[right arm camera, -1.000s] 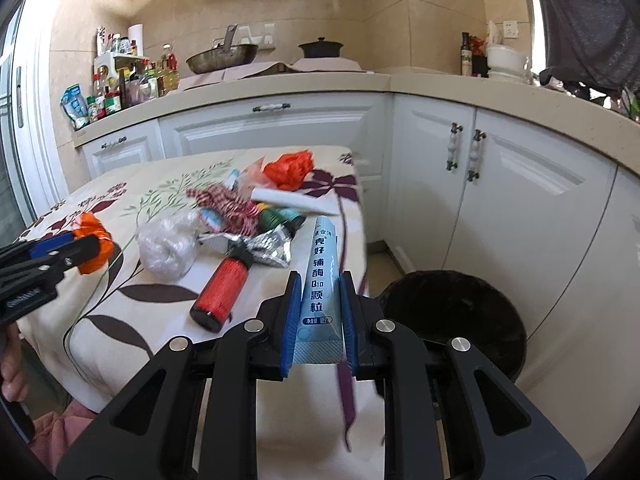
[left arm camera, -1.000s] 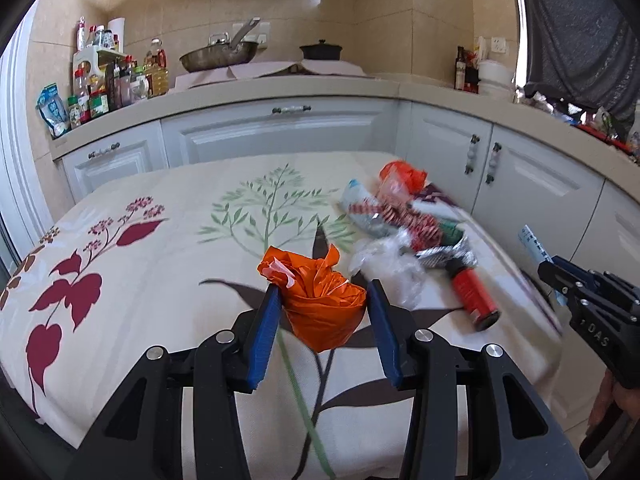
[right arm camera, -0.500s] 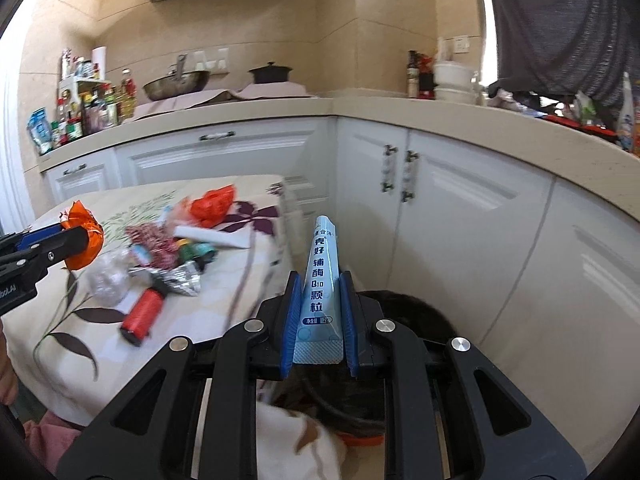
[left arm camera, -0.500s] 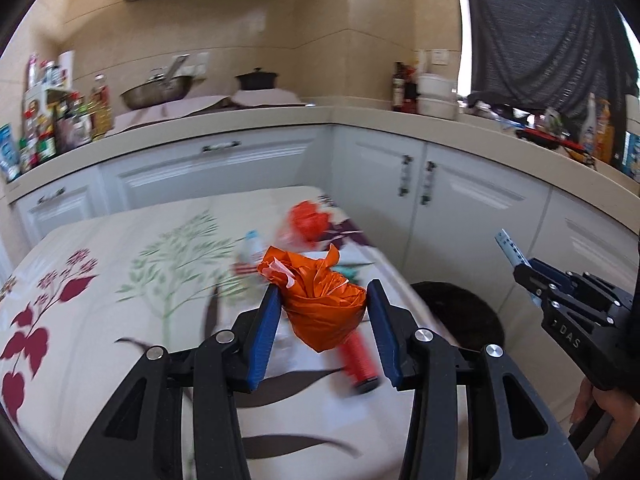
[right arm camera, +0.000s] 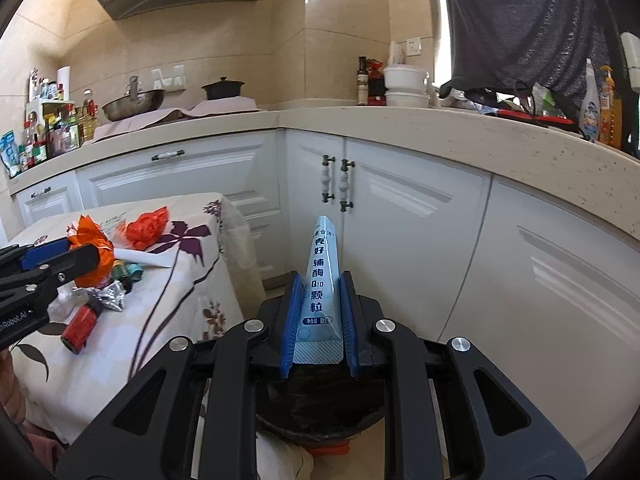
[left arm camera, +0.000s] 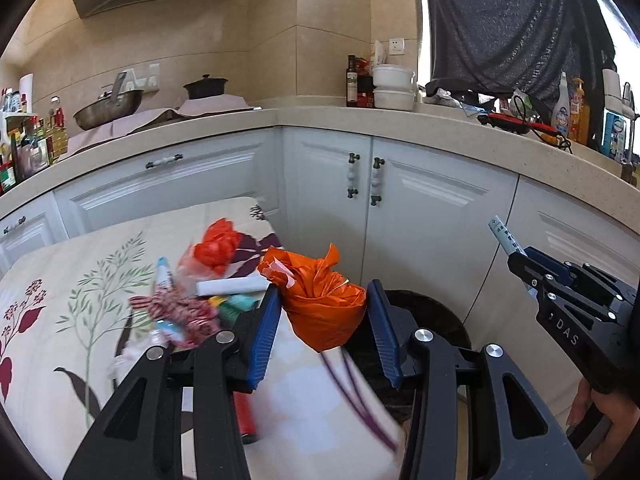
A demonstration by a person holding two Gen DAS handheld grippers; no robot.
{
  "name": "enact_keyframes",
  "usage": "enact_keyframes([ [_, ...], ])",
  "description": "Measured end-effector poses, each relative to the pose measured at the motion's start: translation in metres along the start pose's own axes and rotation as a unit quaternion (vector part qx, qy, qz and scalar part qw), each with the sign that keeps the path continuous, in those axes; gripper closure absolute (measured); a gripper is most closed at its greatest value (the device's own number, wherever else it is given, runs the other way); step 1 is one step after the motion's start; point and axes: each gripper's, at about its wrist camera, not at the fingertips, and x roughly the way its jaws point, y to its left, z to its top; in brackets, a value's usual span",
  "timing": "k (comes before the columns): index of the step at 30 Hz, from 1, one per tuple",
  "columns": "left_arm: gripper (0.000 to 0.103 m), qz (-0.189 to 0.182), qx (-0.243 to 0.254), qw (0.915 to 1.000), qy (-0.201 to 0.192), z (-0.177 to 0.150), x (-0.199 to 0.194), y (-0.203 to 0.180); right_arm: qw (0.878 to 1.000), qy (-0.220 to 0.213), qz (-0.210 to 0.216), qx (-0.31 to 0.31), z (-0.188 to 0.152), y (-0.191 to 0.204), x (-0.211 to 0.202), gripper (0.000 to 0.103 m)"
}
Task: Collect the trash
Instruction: 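Carry the orange bag and tube over the black wastebasket with both tools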
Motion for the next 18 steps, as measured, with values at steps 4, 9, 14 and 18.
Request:
enact_keyframes([
  [4,0.059,-0.004,0.006,1.0,-0.001,0.005,0.01,-0.017,1.0,0.0,-0.001,0.002,0.001,-0.01,0.004,0.084],
  [9,0.059,-0.008,0.017,0.9998,0.0,0.007,0.023,-0.038,1.0,0.001,-0.002,0.008,0.002,-0.022,0.012,0.084],
  [14,0.059,-0.003,0.023,0.9997,0.011,0.006,0.039,-0.05,1.0,0.005,-0.001,0.012,0.001,-0.03,0.02,0.084],
  [18,0.058,0.0,0.022,0.9996,0.018,0.005,0.049,-0.055,1.0,0.011,0.002,0.016,-0.001,-0.035,0.028,0.084],
])
